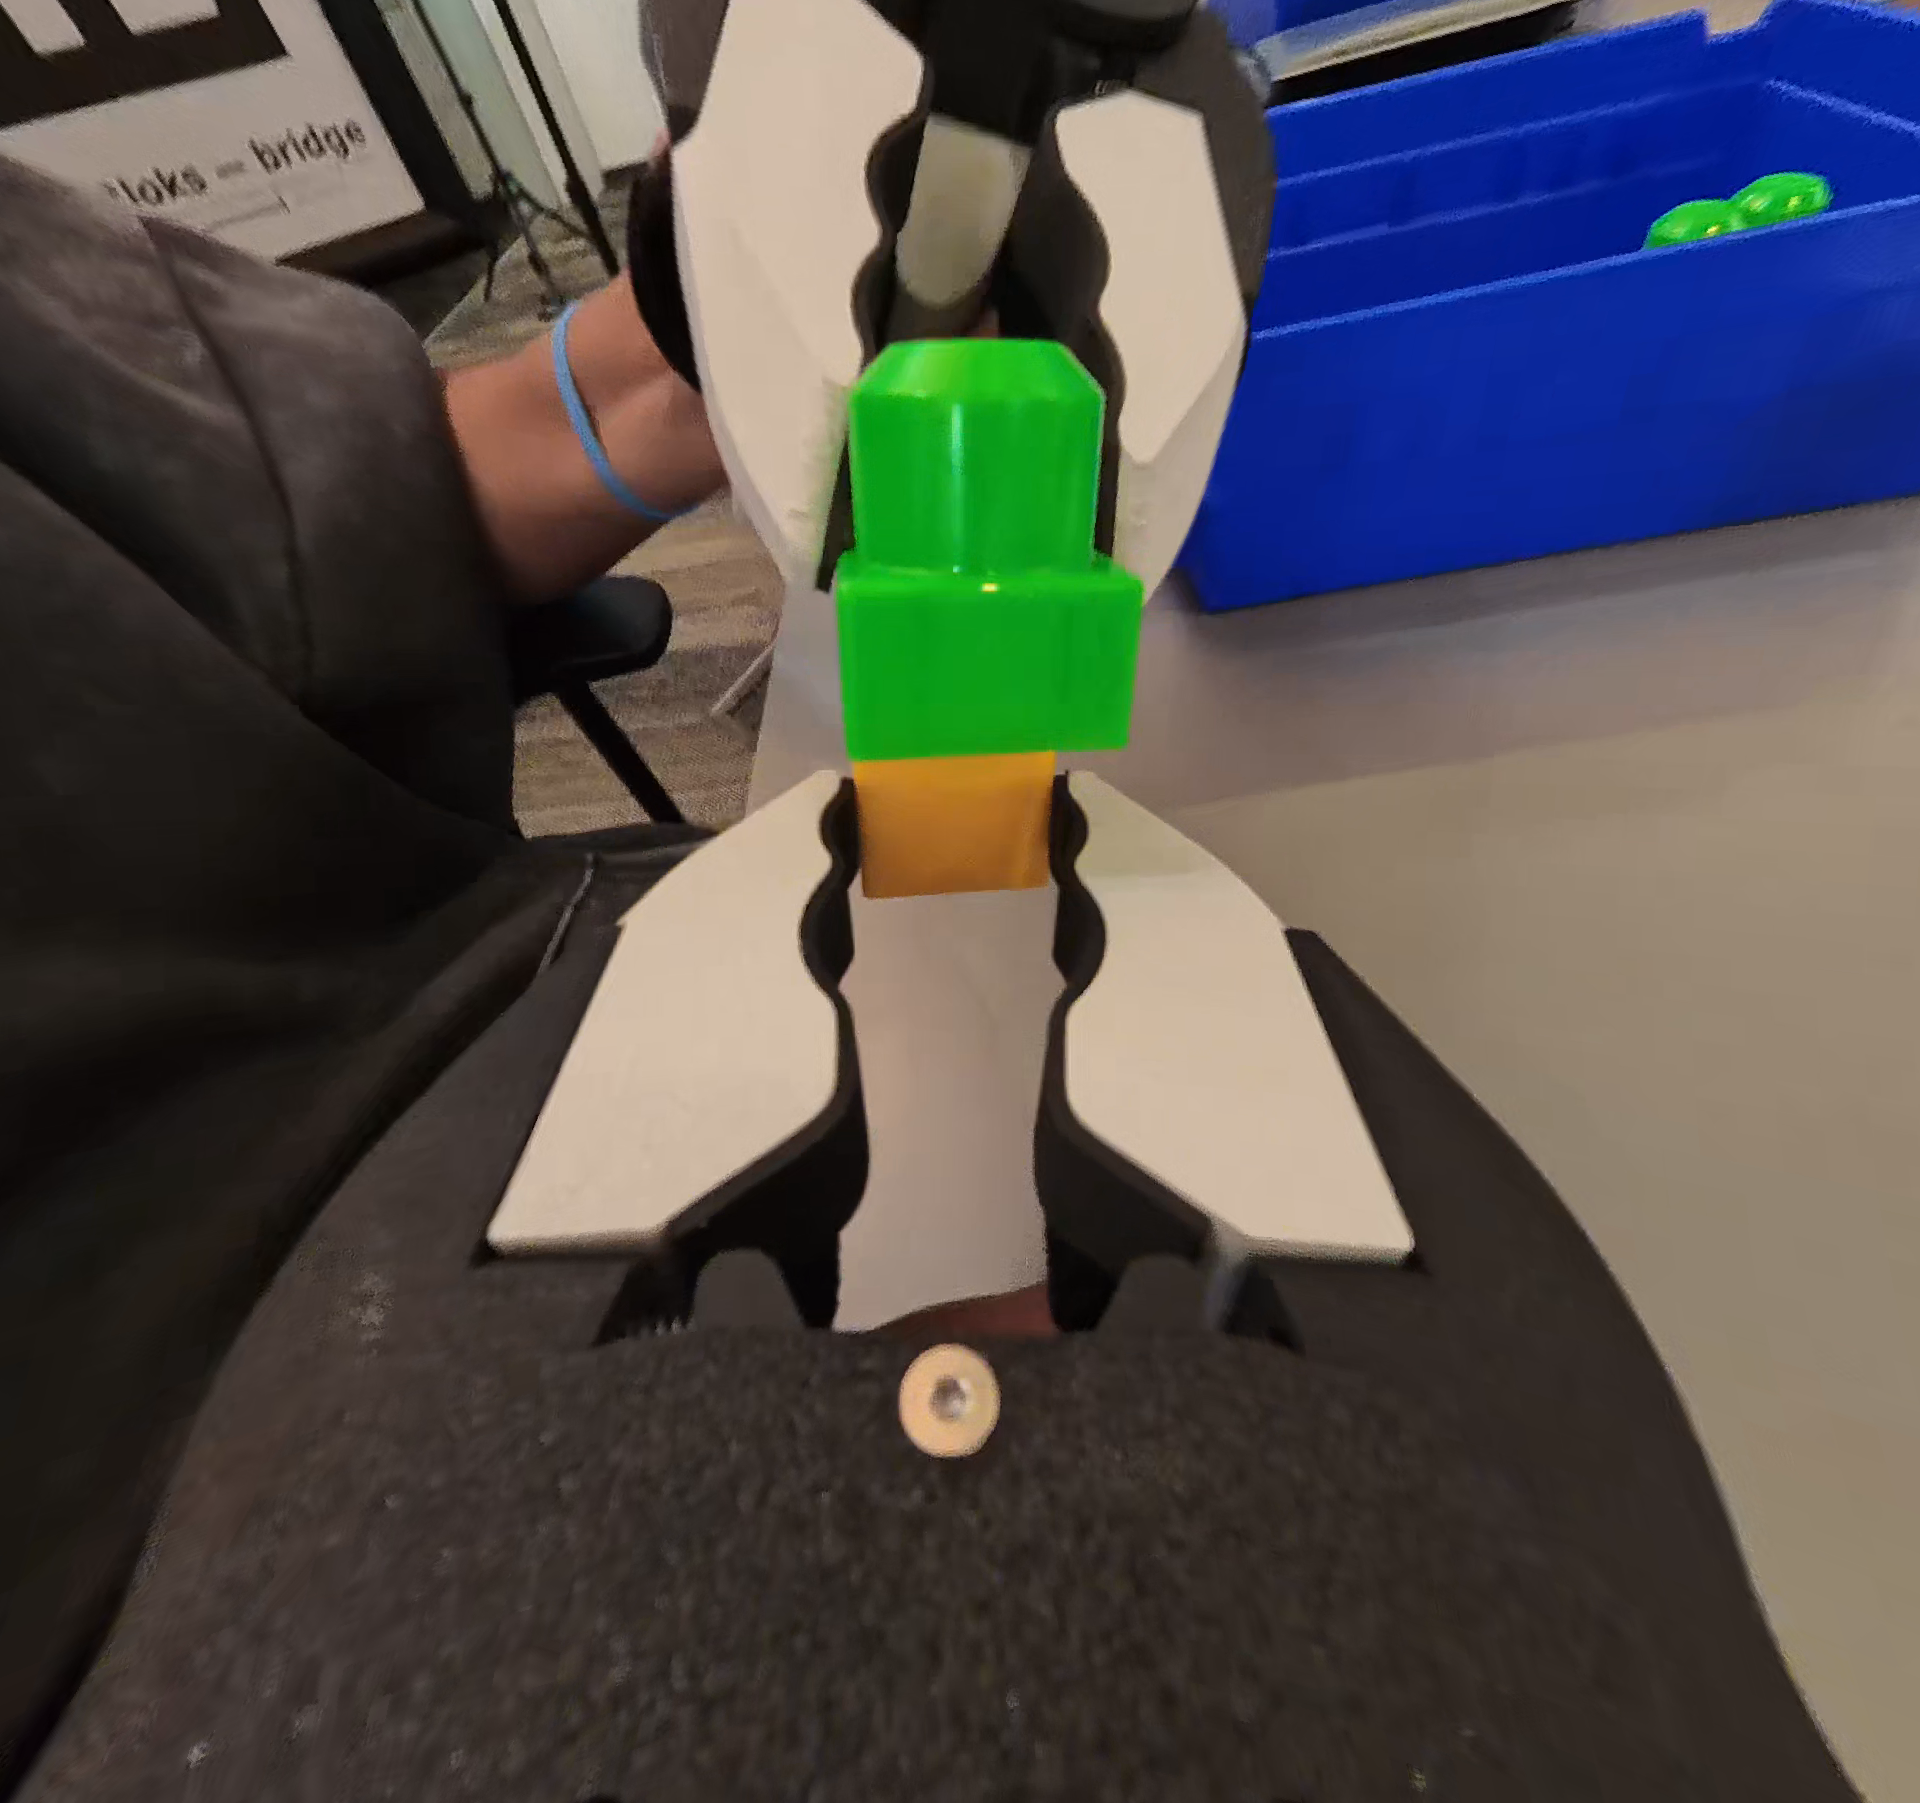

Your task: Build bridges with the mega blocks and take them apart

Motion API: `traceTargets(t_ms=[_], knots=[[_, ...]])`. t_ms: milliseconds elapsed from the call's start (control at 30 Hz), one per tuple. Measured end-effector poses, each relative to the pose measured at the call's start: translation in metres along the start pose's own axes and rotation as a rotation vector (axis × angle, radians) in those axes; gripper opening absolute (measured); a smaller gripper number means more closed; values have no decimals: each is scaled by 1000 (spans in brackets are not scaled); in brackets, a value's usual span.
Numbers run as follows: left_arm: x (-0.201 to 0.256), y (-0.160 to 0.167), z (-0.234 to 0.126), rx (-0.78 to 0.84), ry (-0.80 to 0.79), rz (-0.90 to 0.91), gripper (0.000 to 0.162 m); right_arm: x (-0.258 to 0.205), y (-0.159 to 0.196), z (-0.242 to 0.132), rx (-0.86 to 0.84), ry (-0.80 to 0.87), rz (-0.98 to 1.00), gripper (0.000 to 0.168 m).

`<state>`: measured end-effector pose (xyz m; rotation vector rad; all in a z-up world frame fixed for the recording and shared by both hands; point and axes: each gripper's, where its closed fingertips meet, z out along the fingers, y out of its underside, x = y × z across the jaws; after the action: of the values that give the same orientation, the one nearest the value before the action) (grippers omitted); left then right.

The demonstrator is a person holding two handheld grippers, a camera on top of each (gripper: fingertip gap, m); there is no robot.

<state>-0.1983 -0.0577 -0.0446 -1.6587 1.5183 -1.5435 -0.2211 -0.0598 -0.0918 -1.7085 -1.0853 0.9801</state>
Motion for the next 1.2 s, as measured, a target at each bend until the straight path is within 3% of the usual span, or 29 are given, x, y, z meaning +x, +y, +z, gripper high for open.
traceTargets(t_ms=[367, 433, 467, 533, 667, 733, 833, 967, 1067, 1200], knots=[[4, 22, 7, -204, -138, 201, 32, -3, 32, -12, -262, -5, -99, 35], [16, 13, -1, -164, -73, 190, 32, 28, 65, -24, -463, 172, -175, 35], [22, 6, -10, -135, -51, 186, 32, 31, 70, -28, -476, 173, -155, 35], [13, -1, -28, -138, -166, 234, 32, 28, 57, -36, -396, 147, -104, 35], [16, -22, -43, -11, -183, 229, 32, 47, 40, -63, -363, 268, -127, 35], [-4, -36, -49, 80, -320, 205, 32, 55, 23, -80, -289, 326, -114, 35], [-47, -49, -71, 223, -629, 163, 32, 80, -10, -134, -195, 555, -129, 35], [-78, -39, -91, 300, -858, 116, 32, 117, -47, -257, 2, 1004, 13, 35], [-84, -30, -78, 261, -805, 78, 32, 134, -41, -333, 109, 1204, 218, 35], [-87, -23, -64, 201, -740, 66, 32, 174, -18, -379, -16, 1324, 353, 35]])
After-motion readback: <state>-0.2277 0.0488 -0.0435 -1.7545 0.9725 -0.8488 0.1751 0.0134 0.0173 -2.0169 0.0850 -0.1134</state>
